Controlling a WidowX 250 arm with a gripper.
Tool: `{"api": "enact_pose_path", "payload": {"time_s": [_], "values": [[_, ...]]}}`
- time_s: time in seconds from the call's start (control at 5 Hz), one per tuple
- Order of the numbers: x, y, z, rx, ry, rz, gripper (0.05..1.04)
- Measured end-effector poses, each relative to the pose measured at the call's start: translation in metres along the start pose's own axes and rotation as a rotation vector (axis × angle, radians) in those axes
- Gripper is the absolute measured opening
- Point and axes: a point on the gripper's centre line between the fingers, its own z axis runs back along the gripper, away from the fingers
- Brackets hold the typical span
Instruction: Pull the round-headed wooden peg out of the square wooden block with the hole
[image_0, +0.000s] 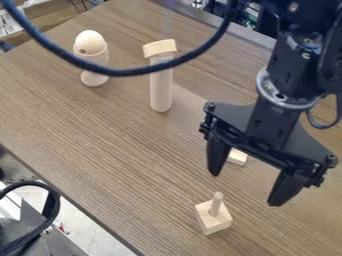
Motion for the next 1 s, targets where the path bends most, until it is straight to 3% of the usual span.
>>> {"api": "enact_pose_path", "payload": {"time_s": [0.4, 0.6, 1.0], "values": [[0.002, 0.008, -0.006, 0.005, 0.032, 0.007, 0.997], [0.014, 0.019, -0.011, 0.022, 0.057, 0.034, 0.997], [0.041, 0.041, -0.012, -0.017, 0.038, 0.073, 0.997]]}}
